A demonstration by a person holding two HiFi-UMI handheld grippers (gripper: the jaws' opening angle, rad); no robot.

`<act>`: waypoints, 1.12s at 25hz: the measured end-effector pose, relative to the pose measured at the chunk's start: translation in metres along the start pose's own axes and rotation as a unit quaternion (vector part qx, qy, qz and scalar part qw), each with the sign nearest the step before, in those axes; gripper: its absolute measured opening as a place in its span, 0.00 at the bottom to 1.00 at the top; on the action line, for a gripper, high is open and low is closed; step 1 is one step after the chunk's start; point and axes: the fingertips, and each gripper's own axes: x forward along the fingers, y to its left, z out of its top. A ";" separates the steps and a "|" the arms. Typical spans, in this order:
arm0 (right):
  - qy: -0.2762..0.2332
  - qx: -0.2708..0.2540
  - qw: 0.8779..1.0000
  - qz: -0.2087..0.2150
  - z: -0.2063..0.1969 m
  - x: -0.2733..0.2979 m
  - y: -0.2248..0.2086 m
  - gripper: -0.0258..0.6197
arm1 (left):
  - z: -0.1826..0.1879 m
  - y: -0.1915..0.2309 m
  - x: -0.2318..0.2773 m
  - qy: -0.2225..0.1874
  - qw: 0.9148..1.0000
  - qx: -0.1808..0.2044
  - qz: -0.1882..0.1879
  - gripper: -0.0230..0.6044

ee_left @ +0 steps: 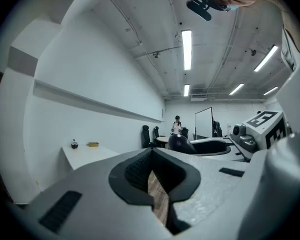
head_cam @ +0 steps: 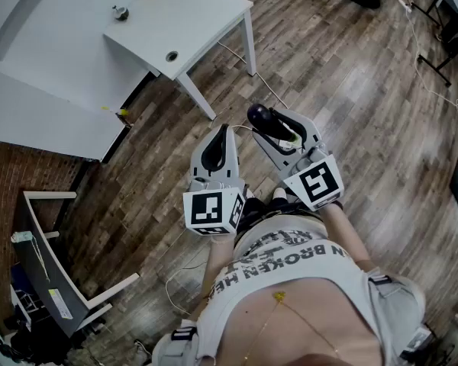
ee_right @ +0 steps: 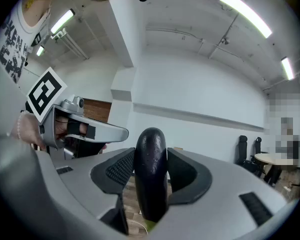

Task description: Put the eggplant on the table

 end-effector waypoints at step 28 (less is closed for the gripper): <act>0.006 0.024 1.000 0.018 -0.022 0.087 -0.047 0.35 | -0.017 0.062 0.084 0.017 1.000 -0.019 -0.009 0.03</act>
